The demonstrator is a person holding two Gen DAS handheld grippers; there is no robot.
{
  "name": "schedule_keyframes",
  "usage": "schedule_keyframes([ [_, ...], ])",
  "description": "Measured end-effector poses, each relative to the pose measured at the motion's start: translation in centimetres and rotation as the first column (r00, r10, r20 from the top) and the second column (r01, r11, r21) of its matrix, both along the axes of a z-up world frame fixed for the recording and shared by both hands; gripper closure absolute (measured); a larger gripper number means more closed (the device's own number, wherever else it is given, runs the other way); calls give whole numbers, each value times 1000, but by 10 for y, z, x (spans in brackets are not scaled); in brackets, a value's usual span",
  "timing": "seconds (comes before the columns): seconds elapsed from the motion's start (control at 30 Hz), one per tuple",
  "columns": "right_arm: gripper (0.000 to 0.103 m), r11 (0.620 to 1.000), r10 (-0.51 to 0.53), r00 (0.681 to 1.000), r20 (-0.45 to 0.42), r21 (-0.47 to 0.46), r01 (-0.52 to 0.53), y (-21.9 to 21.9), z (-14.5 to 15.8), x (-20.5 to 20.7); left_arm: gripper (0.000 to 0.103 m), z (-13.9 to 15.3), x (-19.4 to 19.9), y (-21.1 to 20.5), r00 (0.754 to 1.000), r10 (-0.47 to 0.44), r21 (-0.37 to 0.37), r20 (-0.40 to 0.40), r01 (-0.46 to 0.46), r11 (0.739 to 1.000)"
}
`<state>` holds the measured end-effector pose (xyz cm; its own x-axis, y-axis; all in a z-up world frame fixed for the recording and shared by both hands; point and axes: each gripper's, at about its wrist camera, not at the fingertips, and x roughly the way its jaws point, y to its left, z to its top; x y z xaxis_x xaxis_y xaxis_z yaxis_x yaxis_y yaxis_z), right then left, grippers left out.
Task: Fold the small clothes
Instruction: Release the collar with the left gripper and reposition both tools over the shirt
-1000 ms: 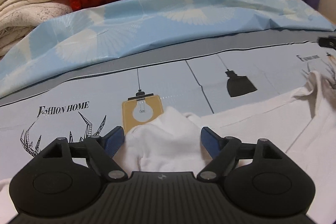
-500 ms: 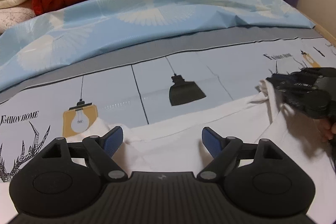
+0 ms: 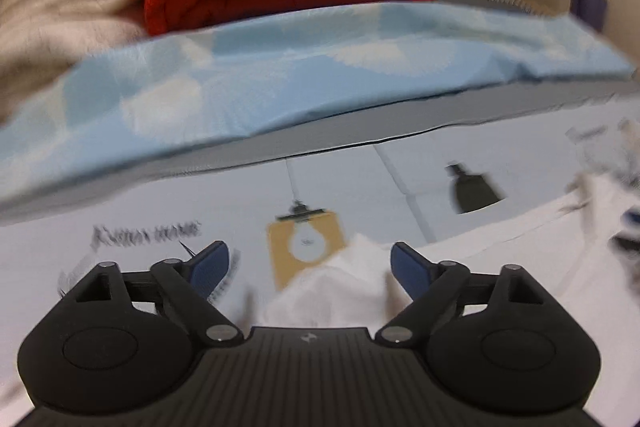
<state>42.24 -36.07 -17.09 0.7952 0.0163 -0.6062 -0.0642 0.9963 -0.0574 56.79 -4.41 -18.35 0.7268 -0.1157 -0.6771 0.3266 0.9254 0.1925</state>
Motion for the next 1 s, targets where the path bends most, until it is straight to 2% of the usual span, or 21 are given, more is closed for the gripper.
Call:
schedule_keyframes([
  [0.07, 52, 1000, -8, 1000, 2, 3, 8, 1, 0, -1, 9, -21, 16, -1, 998, 63, 99, -17, -61, 993],
  [0.1, 50, 1000, -16, 1000, -3, 11, 16, -1, 1, 0, 9, -28, 23, 5, 994, 104, 118, -32, -100, 988],
  [0.13, 49, 999, -25, 1000, -14, 22, 26, -3, 2, 1, 9, -26, 25, 18, 992, 119, 64, -49, -116, 991],
  [0.17, 49, 999, -33, 999, -28, 32, 34, -4, 4, 0, 9, -19, 22, 35, 991, 126, -27, -54, -128, 991],
  [0.23, 49, 998, -50, 998, -49, 37, 51, -4, 11, -5, 7, 0, 3, 77, 984, 177, -177, -29, -179, 968],
  [0.27, 49, 998, -52, 997, -49, 38, 54, -2, 15, -9, 1, 8, -8, 99, 978, 208, -204, -2, -204, 958],
  [0.37, 48, 998, -39, 998, -42, 47, 40, 8, 28, -24, 0, 23, -44, 172, 946, 313, -179, 80, -295, 939],
  [0.43, 47, 998, -36, 998, -42, 49, 38, 17, 35, -34, 0, 22, -60, 227, 909, 410, -138, 82, -397, 907],
  [0.5, 46, 998, -38, 997, -60, 47, 41, 28, 41, -43, 0, 15, -77, 284, 849, 524, -119, 69, -514, 849],
  [0.6, 46, 997, -41, 996, -81, 54, 46, 46, 49, -62, 0, 3, -100, 353, 777, 629, -173, 12, -618, 767],
  [0.67, 45, 997, -36, 995, -92, 65, 43, 58, 54, -73, 0, -4, -110, 383, 753, 658, -195, -17, -648, 736],
  [0.7, 44, 997, -36, 995, -93, 68, 43, 64, 56, -79, 0, -9, -111, 392, 749, 662, -189, -24, -653, 733],
  [0.8, 41, 995, -52, 994, -94, 81, 60, 79, 57, -93, 3, -20, -113, 401, 782, 623, -120, -22, -621, 775],
  [0.83, 41, 994, -59, 994, -96, 87, 68, 83, 56, -96, 10, -23, -112, 399, 793, 610, -79, -12, -609, 790],
  [0.87, 41, 993, -64, 993, -99, 91, 74, 87, 54, -97, 36, -24, -110, 398, 808, 589, -56, -10, -588, 807],
  [0.9, 41, 993, -68, 992, -105, 91, 77, 91, 51, -98, 69, -24, -109, 397, 820, 572, -75, -12, -571, 817],
  [0.93, 41, 992, -77, 990, -115, 86, 87, 93, 46, -97, 94, -17, -108, 398, 819, 573, -90, -15, -572, 815],
  [1.0, 41, 992, -90, 987, -133, 80, 101, 96, 39, -96, 96, -1, -108, 403, 806, 588, -136, -70, -592, 794],
])
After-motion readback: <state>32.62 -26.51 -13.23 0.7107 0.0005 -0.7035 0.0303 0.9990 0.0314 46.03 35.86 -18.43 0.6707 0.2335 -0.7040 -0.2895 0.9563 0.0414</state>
